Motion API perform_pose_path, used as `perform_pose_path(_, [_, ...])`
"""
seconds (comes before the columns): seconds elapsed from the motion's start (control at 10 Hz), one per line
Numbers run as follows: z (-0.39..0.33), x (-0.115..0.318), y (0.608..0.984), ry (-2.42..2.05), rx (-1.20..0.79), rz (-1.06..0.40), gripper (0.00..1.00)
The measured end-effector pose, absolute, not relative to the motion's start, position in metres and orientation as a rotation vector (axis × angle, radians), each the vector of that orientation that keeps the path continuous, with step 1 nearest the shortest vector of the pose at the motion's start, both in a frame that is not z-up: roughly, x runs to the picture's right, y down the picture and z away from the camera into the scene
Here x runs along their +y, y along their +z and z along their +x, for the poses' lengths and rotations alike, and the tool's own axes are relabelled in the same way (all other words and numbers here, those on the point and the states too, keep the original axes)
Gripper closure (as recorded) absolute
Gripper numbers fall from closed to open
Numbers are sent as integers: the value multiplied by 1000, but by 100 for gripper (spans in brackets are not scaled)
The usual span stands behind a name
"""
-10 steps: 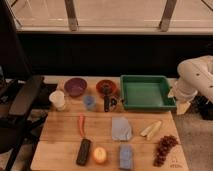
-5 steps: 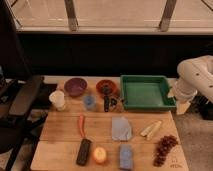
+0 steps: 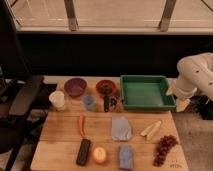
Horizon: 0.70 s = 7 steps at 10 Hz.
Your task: Place brush in tray
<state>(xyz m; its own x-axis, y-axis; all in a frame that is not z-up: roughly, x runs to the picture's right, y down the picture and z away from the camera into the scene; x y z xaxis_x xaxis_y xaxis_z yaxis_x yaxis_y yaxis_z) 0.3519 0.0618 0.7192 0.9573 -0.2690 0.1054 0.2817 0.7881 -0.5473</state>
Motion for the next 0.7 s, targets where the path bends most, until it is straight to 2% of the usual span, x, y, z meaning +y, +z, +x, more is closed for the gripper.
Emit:
perform_pose_path(0.3, [287,30,733,-509,-157,-564,38])
perform_pose_path(0.7, [192,19,726,-758,-360,-506,38])
